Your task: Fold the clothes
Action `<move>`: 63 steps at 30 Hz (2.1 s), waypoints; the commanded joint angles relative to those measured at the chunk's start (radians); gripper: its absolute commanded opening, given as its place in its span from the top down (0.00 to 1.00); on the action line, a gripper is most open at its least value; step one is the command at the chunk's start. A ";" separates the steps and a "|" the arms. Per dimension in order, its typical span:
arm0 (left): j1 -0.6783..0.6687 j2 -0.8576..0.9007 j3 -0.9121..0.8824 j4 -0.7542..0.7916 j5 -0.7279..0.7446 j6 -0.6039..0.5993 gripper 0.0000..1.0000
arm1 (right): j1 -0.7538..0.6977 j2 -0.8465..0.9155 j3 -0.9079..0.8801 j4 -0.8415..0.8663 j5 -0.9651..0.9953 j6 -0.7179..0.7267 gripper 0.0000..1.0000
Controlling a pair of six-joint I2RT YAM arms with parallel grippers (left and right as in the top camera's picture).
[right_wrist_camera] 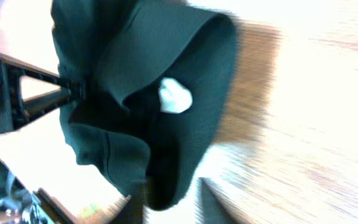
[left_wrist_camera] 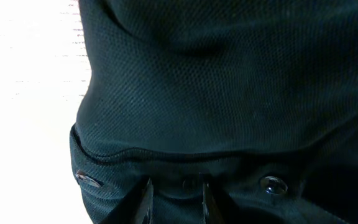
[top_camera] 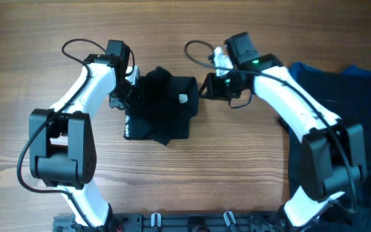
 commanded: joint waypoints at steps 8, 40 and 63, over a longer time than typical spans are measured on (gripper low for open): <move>0.002 0.036 -0.011 0.021 -0.039 0.023 0.68 | 0.164 -0.018 -0.097 -0.144 0.013 -0.033 0.84; 0.002 0.036 -0.011 0.022 -0.040 0.023 0.62 | 0.316 -0.006 -0.265 0.261 0.010 0.329 0.70; 0.002 0.036 -0.011 0.017 -0.038 0.023 0.46 | 0.222 -0.022 -0.251 0.346 0.029 0.207 0.79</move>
